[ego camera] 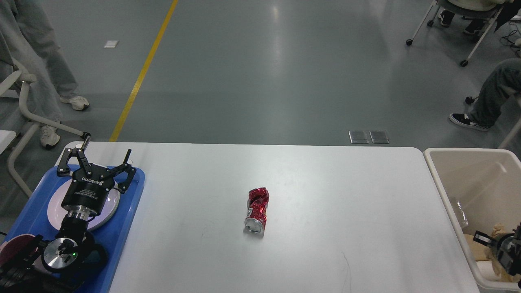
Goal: Tidy desktop
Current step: 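Lower the paper into the white bin and release it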
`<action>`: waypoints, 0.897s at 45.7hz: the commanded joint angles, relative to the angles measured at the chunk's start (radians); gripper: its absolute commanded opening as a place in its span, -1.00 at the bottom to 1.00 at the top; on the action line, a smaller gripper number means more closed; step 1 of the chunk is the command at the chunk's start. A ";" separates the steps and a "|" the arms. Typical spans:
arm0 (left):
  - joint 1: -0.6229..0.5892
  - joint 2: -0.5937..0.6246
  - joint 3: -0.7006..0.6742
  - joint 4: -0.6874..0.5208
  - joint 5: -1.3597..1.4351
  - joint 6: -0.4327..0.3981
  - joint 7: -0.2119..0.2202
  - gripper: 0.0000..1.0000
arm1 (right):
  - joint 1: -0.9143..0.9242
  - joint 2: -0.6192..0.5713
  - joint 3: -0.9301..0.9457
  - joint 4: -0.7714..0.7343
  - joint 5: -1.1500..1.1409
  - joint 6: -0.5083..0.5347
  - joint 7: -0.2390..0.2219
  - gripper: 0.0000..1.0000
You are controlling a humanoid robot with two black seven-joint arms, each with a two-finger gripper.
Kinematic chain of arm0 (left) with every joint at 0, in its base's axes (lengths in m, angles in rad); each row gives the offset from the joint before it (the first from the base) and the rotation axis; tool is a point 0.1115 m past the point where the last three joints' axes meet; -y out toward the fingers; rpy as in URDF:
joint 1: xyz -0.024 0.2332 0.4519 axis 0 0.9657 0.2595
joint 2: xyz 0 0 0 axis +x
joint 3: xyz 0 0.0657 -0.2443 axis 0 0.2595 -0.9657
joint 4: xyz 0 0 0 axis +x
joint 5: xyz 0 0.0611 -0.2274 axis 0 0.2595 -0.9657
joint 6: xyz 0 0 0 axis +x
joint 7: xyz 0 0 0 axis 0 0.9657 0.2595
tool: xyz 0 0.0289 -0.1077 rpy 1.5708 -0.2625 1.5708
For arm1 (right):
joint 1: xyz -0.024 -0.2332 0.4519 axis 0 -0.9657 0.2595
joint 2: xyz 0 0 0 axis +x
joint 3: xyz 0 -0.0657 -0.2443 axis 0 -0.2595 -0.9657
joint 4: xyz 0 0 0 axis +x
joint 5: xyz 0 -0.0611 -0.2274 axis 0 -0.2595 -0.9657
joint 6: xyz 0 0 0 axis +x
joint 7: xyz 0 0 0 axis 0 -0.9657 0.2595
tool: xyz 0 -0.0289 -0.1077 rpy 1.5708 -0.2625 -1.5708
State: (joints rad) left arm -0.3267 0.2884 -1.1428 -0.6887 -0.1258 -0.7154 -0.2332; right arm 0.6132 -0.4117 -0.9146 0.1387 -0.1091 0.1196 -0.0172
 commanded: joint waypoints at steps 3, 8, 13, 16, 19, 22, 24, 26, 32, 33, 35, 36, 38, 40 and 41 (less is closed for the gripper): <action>0.000 0.000 0.000 0.000 0.000 -0.001 0.000 0.93 | -0.032 0.013 0.053 -0.021 -0.001 -0.043 -0.020 -1.00; 0.000 0.000 0.000 0.000 0.000 0.001 0.000 0.93 | -0.032 0.014 0.053 -0.019 -0.001 -0.044 -0.020 -1.00; 0.000 0.000 0.000 0.000 0.000 0.001 0.000 0.93 | -0.032 0.017 0.053 -0.019 -0.001 -0.044 -0.020 -1.00; 0.000 0.000 0.000 0.000 0.000 0.001 0.000 0.93 | -0.032 0.022 0.053 -0.019 -0.001 -0.047 -0.020 -1.00; 0.000 0.000 0.000 0.000 0.000 0.001 0.000 0.93 | -0.030 0.021 0.056 -0.019 -0.001 -0.061 -0.020 -0.13; 0.000 0.000 0.000 0.000 0.000 0.001 0.000 0.93 | -0.032 0.022 0.056 -0.019 -0.001 -0.095 -0.015 0.85; 0.000 0.000 0.000 0.000 0.000 0.001 0.000 0.93 | -0.030 0.022 0.056 -0.018 -0.001 -0.106 -0.014 1.00; 0.000 0.000 0.000 0.000 0.000 0.001 0.000 0.93 | -0.030 0.024 0.056 -0.014 -0.001 -0.107 -0.014 1.00; 0.000 0.000 0.000 0.000 0.000 0.001 0.000 0.93 | -0.030 0.022 0.056 -0.014 -0.001 -0.107 -0.014 1.00; 0.000 0.000 0.000 0.000 0.000 0.001 0.000 0.93 | -0.030 0.021 0.056 -0.016 -0.001 -0.107 -0.014 1.00; 0.000 0.000 0.000 0.000 0.000 0.001 0.000 0.93 | -0.030 0.021 0.056 -0.014 -0.001 -0.107 -0.014 1.00; 0.000 0.000 0.000 0.000 0.000 0.001 0.000 0.93 | -0.030 0.021 0.056 -0.016 -0.001 -0.107 -0.014 1.00; 0.000 0.000 0.000 0.000 0.000 0.001 0.000 0.93 | -0.030 0.017 0.056 -0.016 -0.001 -0.107 -0.014 1.00; 0.000 0.000 0.000 0.000 0.000 0.001 0.000 0.93 | -0.030 0.016 0.056 -0.014 -0.001 -0.107 -0.014 1.00; 0.000 0.000 0.000 0.000 0.000 0.001 0.000 0.93 | -0.030 0.016 0.056 -0.016 -0.001 -0.107 -0.014 1.00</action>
State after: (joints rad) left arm -0.3267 0.2884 -1.1428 -0.6888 -0.1258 -0.7148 -0.2332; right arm 0.5829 -0.3927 -0.8590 0.1239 -0.1106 0.0124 -0.0307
